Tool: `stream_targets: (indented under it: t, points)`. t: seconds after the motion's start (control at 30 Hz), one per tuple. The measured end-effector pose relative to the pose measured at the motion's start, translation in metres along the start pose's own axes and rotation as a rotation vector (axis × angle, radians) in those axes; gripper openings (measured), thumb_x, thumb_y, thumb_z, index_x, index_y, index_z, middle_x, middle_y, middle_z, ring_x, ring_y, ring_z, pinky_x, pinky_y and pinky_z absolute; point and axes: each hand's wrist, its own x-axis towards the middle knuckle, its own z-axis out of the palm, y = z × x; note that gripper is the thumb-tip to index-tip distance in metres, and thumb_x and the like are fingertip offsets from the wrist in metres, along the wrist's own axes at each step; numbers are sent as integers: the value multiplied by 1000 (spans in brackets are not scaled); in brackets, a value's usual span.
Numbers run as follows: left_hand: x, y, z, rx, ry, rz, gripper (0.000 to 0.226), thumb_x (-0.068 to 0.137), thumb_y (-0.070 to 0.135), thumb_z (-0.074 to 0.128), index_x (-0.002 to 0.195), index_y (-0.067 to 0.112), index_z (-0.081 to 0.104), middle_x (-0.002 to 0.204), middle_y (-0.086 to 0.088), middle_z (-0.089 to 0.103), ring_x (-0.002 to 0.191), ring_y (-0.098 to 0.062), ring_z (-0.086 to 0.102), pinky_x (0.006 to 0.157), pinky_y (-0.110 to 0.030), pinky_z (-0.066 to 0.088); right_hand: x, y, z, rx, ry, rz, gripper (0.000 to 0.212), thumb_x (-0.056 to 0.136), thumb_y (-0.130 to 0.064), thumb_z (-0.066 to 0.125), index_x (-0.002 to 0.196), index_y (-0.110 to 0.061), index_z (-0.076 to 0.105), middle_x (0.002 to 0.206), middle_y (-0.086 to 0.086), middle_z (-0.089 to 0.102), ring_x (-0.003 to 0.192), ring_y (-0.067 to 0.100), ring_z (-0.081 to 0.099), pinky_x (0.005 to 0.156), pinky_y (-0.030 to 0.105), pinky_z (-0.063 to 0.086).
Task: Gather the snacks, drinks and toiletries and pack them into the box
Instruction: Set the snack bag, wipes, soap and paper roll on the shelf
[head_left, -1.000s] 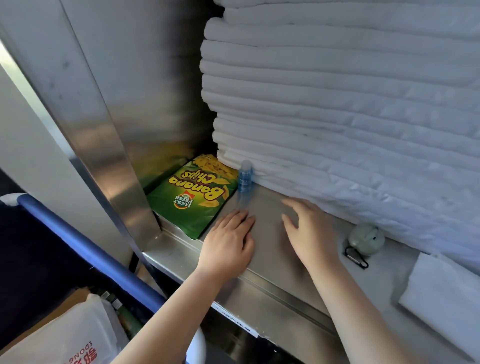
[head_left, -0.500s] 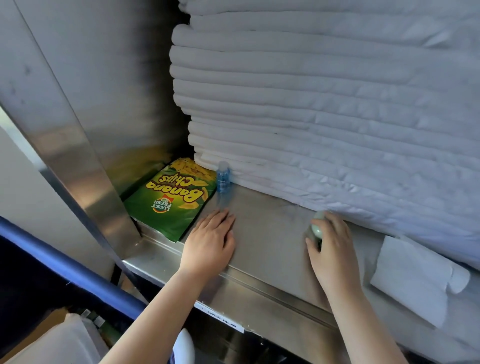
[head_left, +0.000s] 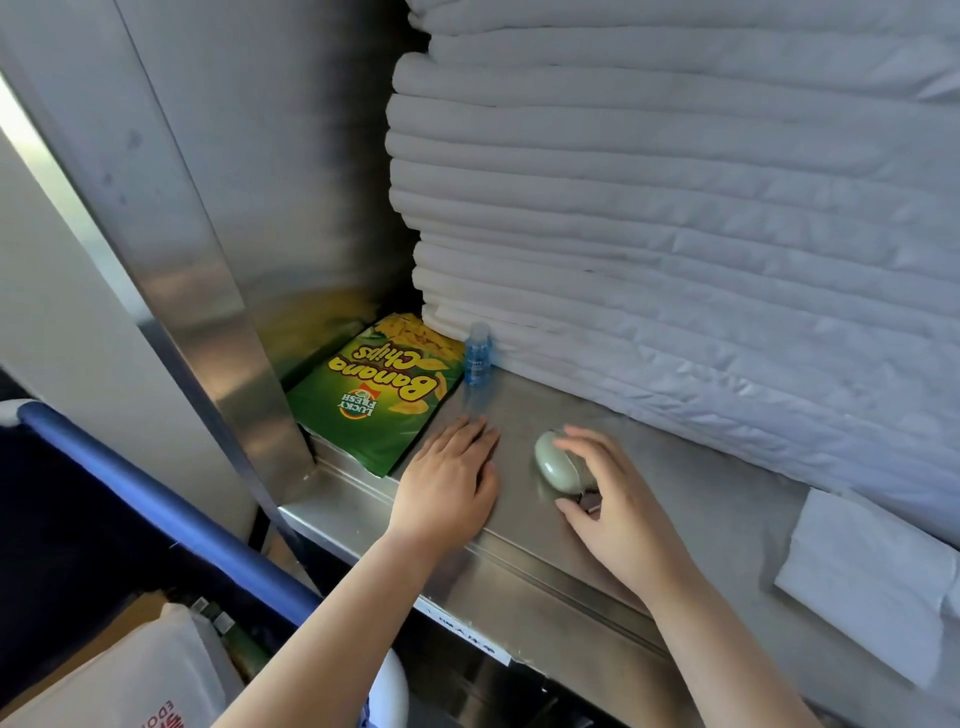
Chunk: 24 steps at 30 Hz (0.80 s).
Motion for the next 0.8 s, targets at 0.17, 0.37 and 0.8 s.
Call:
stream_targets:
  t: [0.17, 0.37, 0.8]
  points:
    - [0, 0, 1, -5, 8, 6, 44, 96, 30, 39, 139, 24, 44, 148, 5, 37, 139, -11, 26, 111, -18, 5, -19, 14, -14, -19, 2, 194, 77, 71, -25, 78, 135, -36, 37, 135, -20, 41, 127, -4, 37, 103, 12, 29]
    - [2, 5, -4, -8, -16, 141, 50, 93, 24, 47, 142, 21, 38, 148, -2, 38, 137, -19, 33, 112, -33, 18, -32, 13, -16, -52, 50, 203, 54, 74, -18, 77, 120, -29, 52, 100, -21, 58, 98, -2, 55, 88, 21, 44]
    - [7, 16, -3, -104, -29, 443, 47, 90, 11, 55, 136, 21, 50, 142, 1, 46, 127, -21, 47, 100, -34, 41, -26, 4, -13, -92, 41, 183, 27, 72, -12, 78, 87, -28, 64, 77, -21, 54, 83, -1, 53, 71, 3, 37]
